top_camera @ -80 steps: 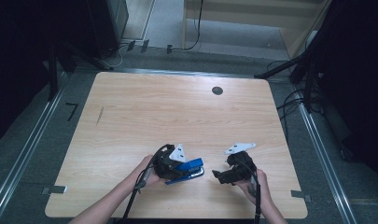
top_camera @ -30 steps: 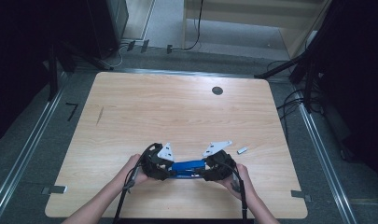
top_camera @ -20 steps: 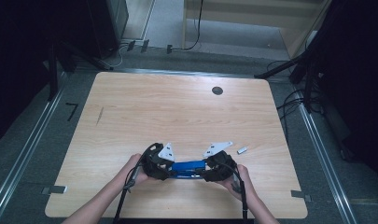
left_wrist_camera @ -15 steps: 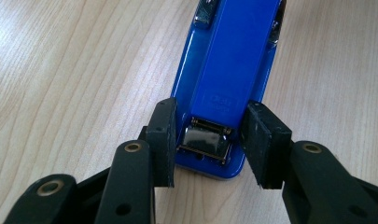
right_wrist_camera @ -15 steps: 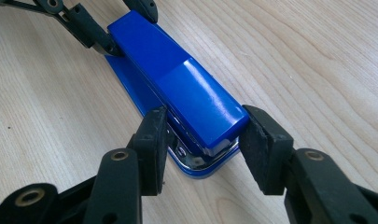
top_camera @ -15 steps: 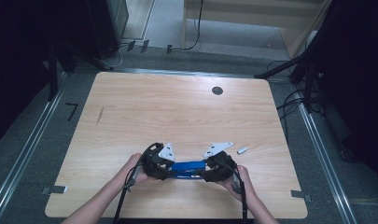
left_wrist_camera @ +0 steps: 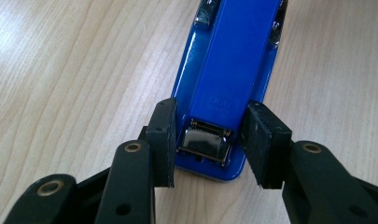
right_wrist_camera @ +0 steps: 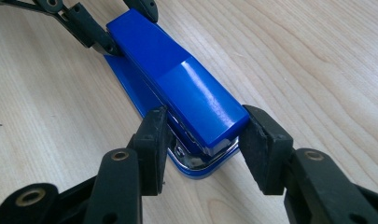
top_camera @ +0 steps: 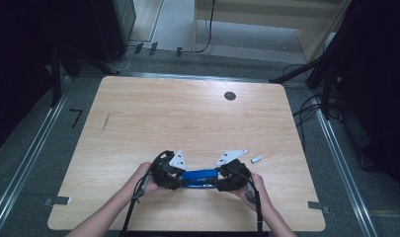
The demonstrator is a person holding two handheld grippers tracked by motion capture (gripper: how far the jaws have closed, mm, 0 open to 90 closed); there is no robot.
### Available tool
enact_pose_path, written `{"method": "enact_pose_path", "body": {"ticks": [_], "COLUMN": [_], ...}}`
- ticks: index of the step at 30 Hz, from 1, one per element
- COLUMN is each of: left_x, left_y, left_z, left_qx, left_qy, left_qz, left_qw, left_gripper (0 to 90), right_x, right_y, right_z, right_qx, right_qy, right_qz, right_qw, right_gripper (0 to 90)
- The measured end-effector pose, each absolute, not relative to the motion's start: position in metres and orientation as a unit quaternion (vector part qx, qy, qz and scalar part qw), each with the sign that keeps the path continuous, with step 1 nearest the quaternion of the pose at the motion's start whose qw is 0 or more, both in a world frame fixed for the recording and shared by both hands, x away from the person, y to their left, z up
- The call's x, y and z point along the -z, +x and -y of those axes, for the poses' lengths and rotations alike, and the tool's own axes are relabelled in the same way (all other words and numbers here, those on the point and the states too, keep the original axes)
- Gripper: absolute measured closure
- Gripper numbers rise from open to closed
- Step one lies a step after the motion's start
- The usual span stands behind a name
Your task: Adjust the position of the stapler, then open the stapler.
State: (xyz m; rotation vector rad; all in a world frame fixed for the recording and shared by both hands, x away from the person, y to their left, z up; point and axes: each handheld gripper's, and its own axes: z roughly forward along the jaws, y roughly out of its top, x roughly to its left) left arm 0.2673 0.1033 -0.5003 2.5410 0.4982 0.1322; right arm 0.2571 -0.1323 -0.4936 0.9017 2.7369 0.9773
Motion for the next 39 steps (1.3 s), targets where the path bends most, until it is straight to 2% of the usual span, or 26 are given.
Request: {"method": "enact_pose_path", "body": {"ticks": [18,21,24,27,30,34,39], "left_x": [0.502,0.502,0.5,0.497,0.492,0.487,0.483], "left_y": [0.279,0.28,0.28,0.279,0.277,0.276,0.276], "left_z": [-0.101,-0.101,-0.101,-0.1,-0.098,-0.093,-0.084], "left_qx": [-0.056,-0.052,-0.048,-0.051,-0.058,-0.064,-0.064], "left_qy": [0.94,0.939,0.934,0.931,0.928,0.924,0.922], "left_qz": [-0.191,-0.196,-0.205,-0.211,-0.217,-0.223,-0.221], "left_qw": [0.277,0.279,0.289,0.293,0.298,0.305,0.31], "left_gripper": [57.6,56.6,48.6,33.1,25.2,17.6,13.8], "right_x": [0.496,0.496,0.495,0.49,0.487,0.484,0.482], "right_y": [0.264,0.264,0.262,0.261,0.26,0.259,0.258], "right_z": [0.134,0.134,0.135,0.14,0.147,0.16,0.172], "right_qx": [-0.328,-0.33,-0.336,-0.343,-0.343,-0.348,-0.342], "right_qy": [0.303,0.319,0.325,0.337,0.346,0.36,0.374], "right_qz": [-0.892,-0.886,-0.882,-0.875,-0.872,-0.864,-0.86], "right_qw": [0.071,0.065,0.058,0.057,0.054,0.052,0.062], "right_gripper": [53.7,47.3,30.8,18.6,13.9,12.8,12.7]}}
